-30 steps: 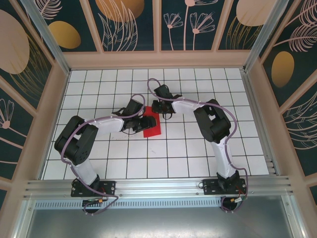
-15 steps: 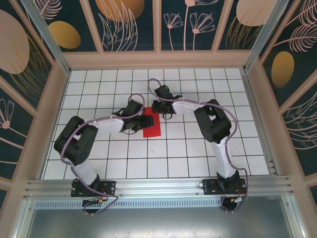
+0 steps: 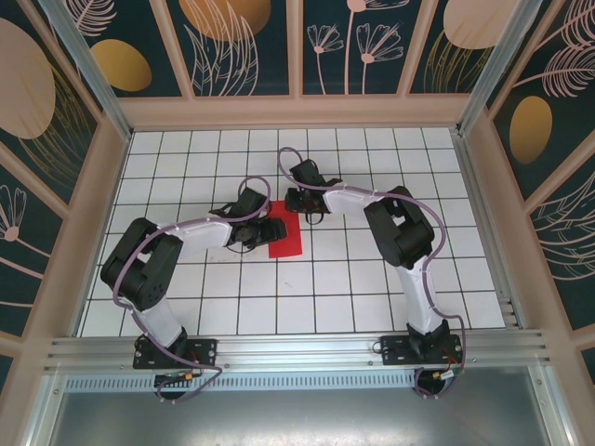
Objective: Fold a paper plane with a square sheet of paper (pick it up from the middle)
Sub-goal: First fold the square sheet of paper in half at the center of the table.
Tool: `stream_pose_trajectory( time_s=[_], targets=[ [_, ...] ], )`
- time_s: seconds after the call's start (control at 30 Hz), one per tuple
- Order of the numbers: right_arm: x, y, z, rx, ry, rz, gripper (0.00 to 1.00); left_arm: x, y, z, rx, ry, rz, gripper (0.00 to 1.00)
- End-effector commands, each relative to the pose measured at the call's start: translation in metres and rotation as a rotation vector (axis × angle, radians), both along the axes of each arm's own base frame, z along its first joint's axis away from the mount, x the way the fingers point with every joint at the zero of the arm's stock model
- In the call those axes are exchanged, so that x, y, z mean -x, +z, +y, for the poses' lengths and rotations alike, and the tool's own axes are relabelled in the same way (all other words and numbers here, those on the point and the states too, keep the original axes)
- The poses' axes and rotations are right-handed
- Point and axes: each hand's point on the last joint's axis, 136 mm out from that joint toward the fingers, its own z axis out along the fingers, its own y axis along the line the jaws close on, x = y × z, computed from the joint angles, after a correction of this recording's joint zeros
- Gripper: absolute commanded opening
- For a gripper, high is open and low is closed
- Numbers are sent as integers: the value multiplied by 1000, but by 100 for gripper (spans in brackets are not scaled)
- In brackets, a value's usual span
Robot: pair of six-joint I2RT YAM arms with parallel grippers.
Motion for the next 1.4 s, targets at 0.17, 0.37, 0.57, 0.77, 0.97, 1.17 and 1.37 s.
stream_pose_trajectory(
  time_s=[0.17, 0.37, 0.57, 0.77, 0.97, 1.17, 1.37],
  targets=[
    [50, -80, -34, 145, -3, 233, 31, -3, -2, -7, -1, -26, 13, 62],
    [50, -81, -35, 146, -5, 233, 32, -4, -3, -10, 10, -28, 15, 63],
    [51, -83, -36, 150, -6, 236, 32, -3, -4, -14, 19, -33, 26, 63],
    [51, -84, -36, 150, -7, 238, 32, -6, -2, -21, 12, -51, 22, 63],
    [52, -85, -37, 151, -7, 240, 32, -7, 2, -28, 24, -67, 13, 62],
    [53, -86, -37, 153, -7, 241, 32, -9, 17, -33, 90, -57, -25, 62],
    [53, -86, -37, 153, -7, 242, 32, -5, 21, -39, 167, -51, -36, 61]
  ],
)
